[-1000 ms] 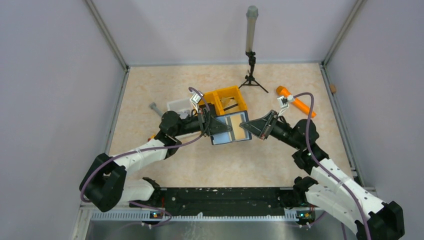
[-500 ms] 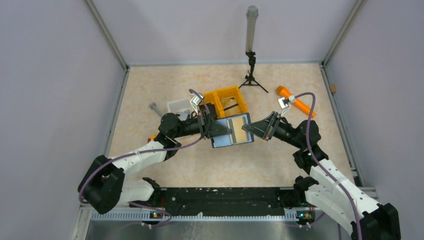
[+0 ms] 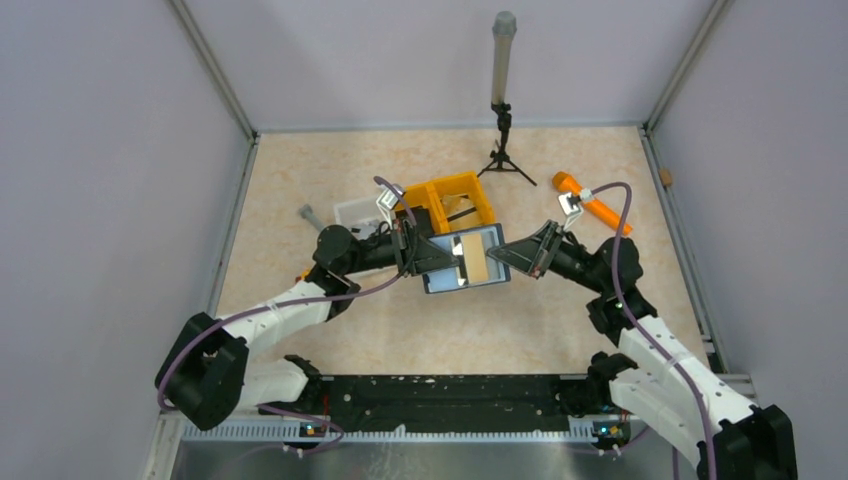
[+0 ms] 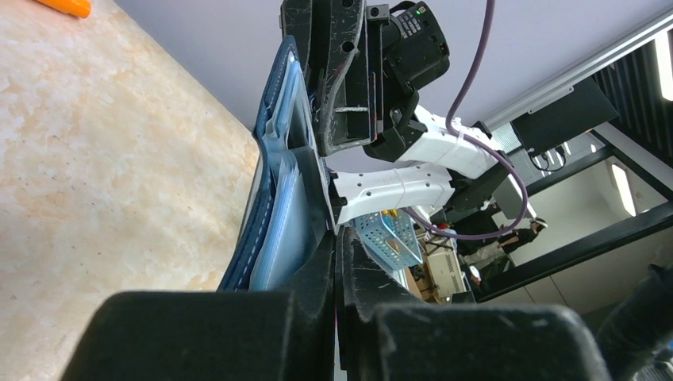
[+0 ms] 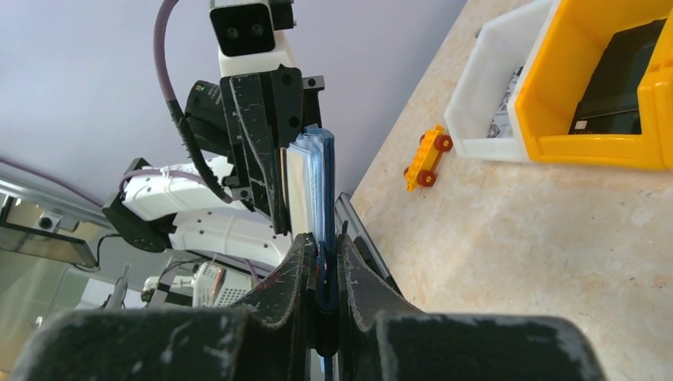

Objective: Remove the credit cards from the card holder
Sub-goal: Remove the credit card from the card holder.

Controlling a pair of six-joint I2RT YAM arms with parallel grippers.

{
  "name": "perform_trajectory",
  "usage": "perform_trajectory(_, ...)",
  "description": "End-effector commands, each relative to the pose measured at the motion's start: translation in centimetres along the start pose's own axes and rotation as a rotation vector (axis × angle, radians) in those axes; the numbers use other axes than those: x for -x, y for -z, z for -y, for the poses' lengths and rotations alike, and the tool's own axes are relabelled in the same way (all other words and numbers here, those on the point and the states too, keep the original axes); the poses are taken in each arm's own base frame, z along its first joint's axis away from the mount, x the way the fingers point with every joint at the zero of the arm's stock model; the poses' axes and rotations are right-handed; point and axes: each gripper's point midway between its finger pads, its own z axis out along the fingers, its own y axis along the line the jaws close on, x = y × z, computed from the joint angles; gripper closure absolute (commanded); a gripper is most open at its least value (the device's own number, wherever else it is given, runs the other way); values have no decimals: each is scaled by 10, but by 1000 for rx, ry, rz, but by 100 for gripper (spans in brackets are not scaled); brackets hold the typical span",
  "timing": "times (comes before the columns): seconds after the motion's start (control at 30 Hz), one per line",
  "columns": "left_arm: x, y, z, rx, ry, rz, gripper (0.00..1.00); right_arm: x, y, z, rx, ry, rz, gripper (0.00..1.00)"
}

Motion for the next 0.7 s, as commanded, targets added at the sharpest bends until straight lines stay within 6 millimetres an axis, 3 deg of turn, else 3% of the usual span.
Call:
perform_trajectory(0.0,8,7,23,-75,-107,20,100,13,1,-6,20,36,31,100)
perform_trajectory(0.33,8,6,16,-69,-89,7,100,11,0,-10,70,21,14,100)
perform_trajectory(0.53,9,12,-3,10,-81,13,100,24,6,7,-65,88,46,100)
perform_trajectory(0.67,7,14,-11,38,-68,-1,100,25,9,11,-62,78,44,100)
